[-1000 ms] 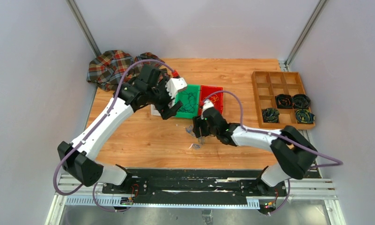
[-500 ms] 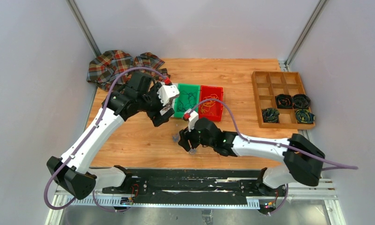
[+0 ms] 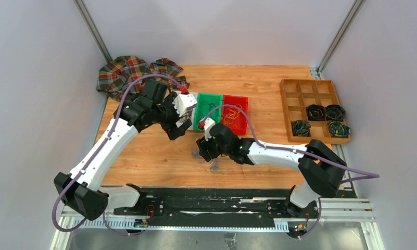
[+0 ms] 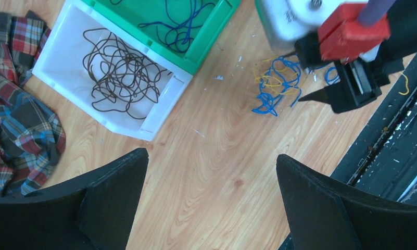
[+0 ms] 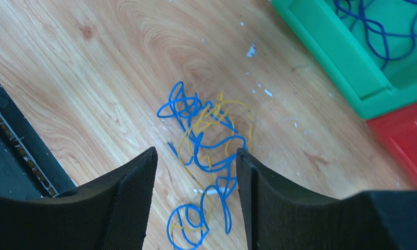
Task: Untangle the cables
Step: Untie the cable.
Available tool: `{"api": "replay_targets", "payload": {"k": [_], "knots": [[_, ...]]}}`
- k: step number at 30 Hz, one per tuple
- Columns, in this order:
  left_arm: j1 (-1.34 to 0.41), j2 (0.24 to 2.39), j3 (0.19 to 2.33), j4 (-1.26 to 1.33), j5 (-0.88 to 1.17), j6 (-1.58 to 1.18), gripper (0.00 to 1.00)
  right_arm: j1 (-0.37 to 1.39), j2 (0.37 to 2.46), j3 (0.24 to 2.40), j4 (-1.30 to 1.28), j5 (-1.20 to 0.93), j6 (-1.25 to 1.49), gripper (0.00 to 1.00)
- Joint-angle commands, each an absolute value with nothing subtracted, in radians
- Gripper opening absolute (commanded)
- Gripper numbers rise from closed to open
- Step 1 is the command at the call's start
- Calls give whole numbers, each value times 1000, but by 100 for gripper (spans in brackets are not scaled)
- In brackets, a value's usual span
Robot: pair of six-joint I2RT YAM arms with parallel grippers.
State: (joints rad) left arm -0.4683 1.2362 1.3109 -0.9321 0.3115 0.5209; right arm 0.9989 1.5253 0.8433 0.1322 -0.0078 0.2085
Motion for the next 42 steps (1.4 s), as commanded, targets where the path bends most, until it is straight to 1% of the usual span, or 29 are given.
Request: {"api": "replay_targets", "payload": {"k": [1, 3, 5, 8, 11, 12, 13, 18, 22, 25, 26, 27, 28, 29, 30, 37, 42], "knots": [[-436, 1252, 1332, -937, 323, 508, 98, 992, 1588, 922, 143, -61, 166, 57], [-430, 1248, 1323, -938, 327, 512, 98, 992, 1605, 938, 153, -60, 169, 54], [-428, 1242, 1314, -937, 330, 517, 98, 991, 1625, 957, 145, -46, 169, 46], [-426, 1239, 1312, -937, 338, 521, 98, 988, 1644, 979, 136, -38, 167, 29], [-425, 1236, 1314, -937, 345, 525, 98, 988, 1644, 993, 123, -30, 160, 7], [-425, 1235, 1314, -938, 347, 523, 98, 988, 1641, 995, 118, -30, 156, 2], [-425, 1234, 1312, -937, 349, 523, 98, 987, 1633, 995, 114, -32, 153, 1], [-424, 1214, 1297, -938, 381, 537, 98, 986, 1539, 998, 101, -66, 144, 1], [-417, 1186, 1278, -945, 472, 561, 98, 986, 1420, 988, 103, -130, 151, 1], [-404, 1175, 1273, -944, 518, 570, 98, 986, 1362, 947, 121, -87, 148, 1], [-396, 1176, 1274, -944, 527, 569, 98, 985, 1360, 929, 128, -62, 144, 8], [-386, 1178, 1279, -942, 535, 563, 98, 981, 1367, 914, 135, -41, 149, 22], [-375, 1183, 1283, -933, 536, 548, 98, 971, 1378, 901, 143, -44, 161, 33], [-363, 1188, 1286, -922, 533, 530, 98, 960, 1394, 893, 153, -60, 175, 38], [-351, 1193, 1287, -911, 527, 513, 98, 953, 1417, 891, 162, -66, 188, 40], [-280, 1189, 1280, -819, 468, 418, 98, 915, 1588, 964, 144, -129, 254, 45], [-268, 1172, 1274, -816, 471, 423, 98, 898, 1658, 977, 164, -175, 278, 37]]}}
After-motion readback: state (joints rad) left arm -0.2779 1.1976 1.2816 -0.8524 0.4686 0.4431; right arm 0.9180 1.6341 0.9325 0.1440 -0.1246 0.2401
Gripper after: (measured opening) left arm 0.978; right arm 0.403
